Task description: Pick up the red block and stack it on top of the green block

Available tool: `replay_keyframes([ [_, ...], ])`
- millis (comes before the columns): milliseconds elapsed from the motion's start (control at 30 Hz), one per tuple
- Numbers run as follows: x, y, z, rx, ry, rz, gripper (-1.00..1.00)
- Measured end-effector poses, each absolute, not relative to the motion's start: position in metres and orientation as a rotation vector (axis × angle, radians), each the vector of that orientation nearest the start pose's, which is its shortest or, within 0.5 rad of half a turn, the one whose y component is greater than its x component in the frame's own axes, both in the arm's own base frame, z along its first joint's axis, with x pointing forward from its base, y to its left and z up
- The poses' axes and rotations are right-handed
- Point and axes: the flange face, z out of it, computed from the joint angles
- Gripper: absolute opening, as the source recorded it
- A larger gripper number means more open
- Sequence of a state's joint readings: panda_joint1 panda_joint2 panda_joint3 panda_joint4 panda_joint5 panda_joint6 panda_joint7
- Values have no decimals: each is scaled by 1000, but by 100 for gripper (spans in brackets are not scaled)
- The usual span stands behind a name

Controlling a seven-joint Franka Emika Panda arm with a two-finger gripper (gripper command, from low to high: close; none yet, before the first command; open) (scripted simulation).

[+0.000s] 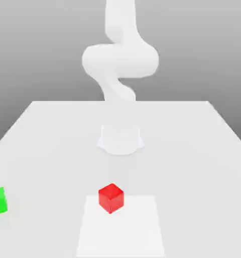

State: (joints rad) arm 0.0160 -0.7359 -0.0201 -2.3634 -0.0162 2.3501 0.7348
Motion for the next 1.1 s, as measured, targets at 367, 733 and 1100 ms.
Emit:
replay_keyframes([
  [367,414,-20,386,-3000,548,-468,0],
  [733,342,-25,167,-3139,126,-3,0],
  [1100,340,-25,151,-3139,128,2,-100],
])
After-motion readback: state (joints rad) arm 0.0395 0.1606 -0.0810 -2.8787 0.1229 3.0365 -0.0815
